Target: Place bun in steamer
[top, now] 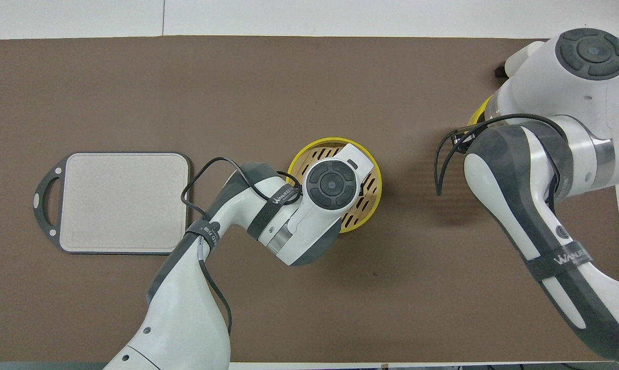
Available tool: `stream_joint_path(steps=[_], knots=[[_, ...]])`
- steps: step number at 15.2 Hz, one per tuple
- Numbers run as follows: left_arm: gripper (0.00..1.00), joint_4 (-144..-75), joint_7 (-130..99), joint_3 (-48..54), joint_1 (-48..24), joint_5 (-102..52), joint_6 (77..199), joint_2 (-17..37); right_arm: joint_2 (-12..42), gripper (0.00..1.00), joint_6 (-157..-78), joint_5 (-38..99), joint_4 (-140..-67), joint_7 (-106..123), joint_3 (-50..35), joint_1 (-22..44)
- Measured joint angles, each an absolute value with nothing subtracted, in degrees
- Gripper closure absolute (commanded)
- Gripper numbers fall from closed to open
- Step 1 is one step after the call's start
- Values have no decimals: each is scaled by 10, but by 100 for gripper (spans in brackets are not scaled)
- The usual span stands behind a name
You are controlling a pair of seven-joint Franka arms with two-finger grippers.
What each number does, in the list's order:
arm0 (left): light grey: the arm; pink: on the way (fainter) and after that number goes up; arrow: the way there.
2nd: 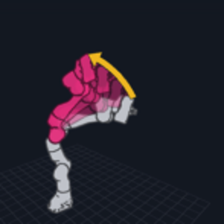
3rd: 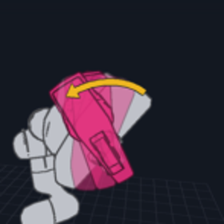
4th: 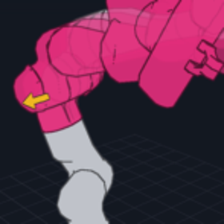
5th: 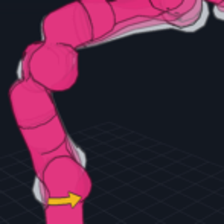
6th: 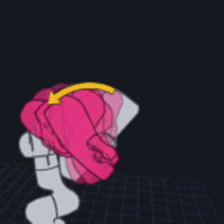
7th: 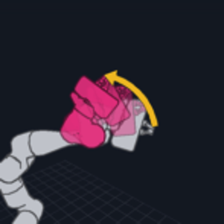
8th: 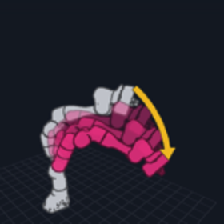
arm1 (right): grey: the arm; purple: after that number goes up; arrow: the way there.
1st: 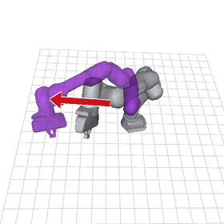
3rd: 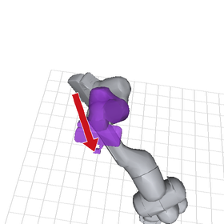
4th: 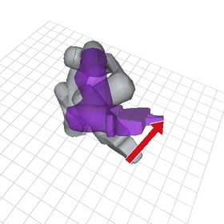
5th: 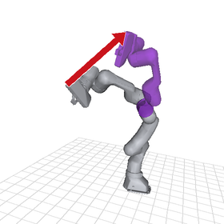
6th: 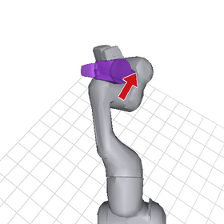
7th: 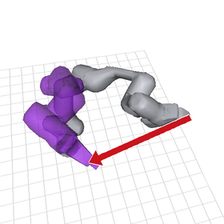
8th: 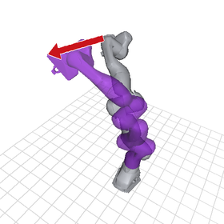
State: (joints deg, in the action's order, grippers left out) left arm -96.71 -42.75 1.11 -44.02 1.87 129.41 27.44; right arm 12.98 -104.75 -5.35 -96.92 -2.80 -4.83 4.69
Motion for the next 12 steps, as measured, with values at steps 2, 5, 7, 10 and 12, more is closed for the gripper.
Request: stream_joint_path(steps=[2,5,7,10,12], knots=[[0,-967,-428,11,-440,19,1294,274,129,100,-1048,-53,-969,-28,-49,47],[0,-965,-428,8,-440,19,1287,267,128,100,-1048,-53,-969,-28,-49,47],[0,-963,-428,3,-438,19,1266,246,127,100,-1048,-53,-969,-28,-49,48],[0,-963,-428,-1,-429,20,1225,201,124,100,-1048,-53,-969,-28,-50,49],[0,-963,-427,-1,-419,20,1199,175,124,100,-1049,-53,-968,-28,-51,49]])
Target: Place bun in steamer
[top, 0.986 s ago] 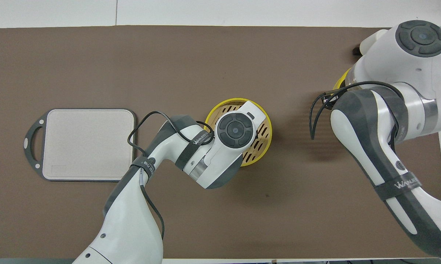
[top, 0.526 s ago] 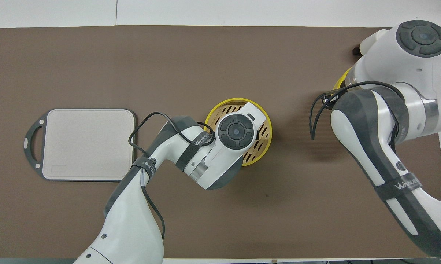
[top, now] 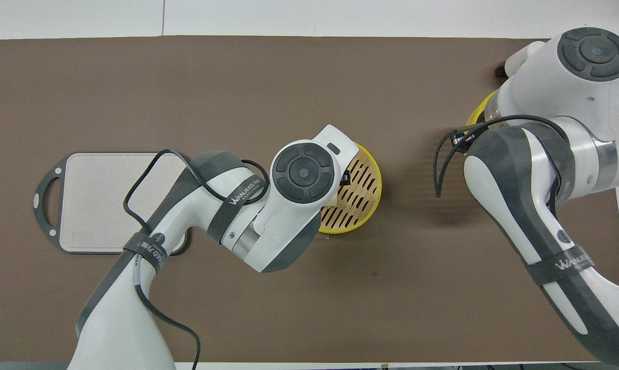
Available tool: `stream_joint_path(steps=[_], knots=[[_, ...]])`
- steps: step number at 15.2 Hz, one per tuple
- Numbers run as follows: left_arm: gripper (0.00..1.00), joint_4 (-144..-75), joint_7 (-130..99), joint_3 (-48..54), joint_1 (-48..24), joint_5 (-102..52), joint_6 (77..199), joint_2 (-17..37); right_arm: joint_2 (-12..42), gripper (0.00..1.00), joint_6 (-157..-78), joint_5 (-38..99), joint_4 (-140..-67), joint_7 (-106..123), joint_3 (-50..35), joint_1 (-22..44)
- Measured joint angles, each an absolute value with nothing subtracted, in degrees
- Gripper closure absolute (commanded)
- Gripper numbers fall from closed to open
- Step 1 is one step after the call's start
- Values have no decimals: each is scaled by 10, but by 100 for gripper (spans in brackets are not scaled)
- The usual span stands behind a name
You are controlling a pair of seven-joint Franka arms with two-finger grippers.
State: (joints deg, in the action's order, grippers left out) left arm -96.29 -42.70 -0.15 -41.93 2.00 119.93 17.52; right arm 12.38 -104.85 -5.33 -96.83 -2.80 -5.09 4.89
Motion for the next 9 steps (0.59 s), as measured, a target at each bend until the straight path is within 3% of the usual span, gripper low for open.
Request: stream_joint_path(steps=[5,9], knots=[[0,-962,-393,-4,-381,24,1137,130,123,100,-1054,-50,-953,-71,-58,80],[0,-961,-298,-8,-297,26,1070,75,123,100,-1059,-49,-943,-161,-61,141]])
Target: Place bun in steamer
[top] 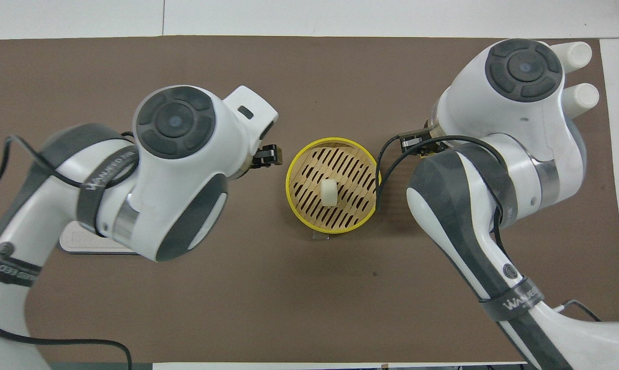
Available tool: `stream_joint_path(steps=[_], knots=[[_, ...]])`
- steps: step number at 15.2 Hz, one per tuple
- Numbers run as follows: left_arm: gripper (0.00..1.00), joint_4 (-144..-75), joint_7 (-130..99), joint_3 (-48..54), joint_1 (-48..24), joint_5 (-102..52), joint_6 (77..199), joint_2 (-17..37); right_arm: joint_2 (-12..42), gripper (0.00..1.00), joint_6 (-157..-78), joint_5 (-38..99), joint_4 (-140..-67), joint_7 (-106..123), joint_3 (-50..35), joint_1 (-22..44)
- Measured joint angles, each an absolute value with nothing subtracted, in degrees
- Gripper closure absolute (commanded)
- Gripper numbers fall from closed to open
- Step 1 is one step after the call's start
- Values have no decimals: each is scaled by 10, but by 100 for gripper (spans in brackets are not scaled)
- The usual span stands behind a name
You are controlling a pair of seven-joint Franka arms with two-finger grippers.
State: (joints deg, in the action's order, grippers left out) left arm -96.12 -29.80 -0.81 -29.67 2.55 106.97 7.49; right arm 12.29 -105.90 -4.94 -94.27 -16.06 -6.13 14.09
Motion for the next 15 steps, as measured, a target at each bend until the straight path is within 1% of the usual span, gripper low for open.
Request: stream_joint_path(steps=[4,7,10,12,15], knots=[[0,-962,-203,-10,-210,26,1013,24,123,100,-1072,-27,-940,-236,-62,184],[0,-962,-162,-10,-162,26,992,8,137,100,-1076,-21,-914,-305,-62,236],[0,-962,-120,-10,-127,26,978,-2,176,100,-1078,-24,-875,-367,-61,292],[0,-962,-80,-10,-109,26,965,-10,212,100,-1080,-41,-853,-402,-60,324],[0,-965,-52,-11,-89,25,956,-20,267,100,-1095,-58,-821,-431,-59,348]])
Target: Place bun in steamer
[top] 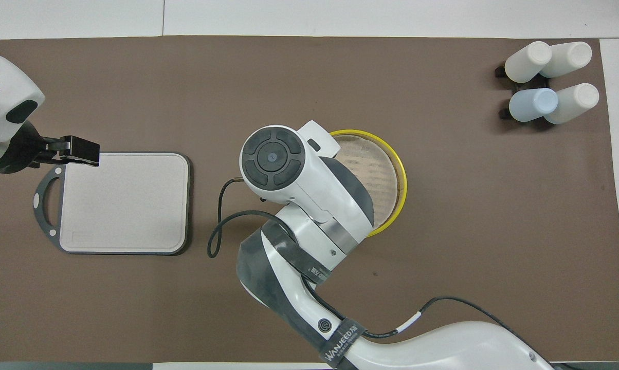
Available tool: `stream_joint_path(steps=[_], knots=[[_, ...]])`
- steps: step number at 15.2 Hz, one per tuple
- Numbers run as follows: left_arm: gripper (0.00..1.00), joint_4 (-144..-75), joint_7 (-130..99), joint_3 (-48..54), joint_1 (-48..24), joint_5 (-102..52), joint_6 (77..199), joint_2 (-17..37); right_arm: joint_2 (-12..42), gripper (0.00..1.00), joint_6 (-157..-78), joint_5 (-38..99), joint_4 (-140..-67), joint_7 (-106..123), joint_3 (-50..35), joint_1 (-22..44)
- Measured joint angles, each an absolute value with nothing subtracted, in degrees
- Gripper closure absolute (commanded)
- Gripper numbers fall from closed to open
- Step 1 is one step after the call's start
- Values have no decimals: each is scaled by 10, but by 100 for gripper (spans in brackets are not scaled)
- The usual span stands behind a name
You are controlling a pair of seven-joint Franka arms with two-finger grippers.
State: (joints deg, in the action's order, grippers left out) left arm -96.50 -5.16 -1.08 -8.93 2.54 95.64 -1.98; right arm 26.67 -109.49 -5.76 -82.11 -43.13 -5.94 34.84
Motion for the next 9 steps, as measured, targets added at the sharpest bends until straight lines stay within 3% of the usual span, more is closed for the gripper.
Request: stream_joint_path(steps=[9], knots=[[0,-981,-11,-10,-50,-14,956,-30,287,100,-1143,-59,-801,-433,-57,350]])
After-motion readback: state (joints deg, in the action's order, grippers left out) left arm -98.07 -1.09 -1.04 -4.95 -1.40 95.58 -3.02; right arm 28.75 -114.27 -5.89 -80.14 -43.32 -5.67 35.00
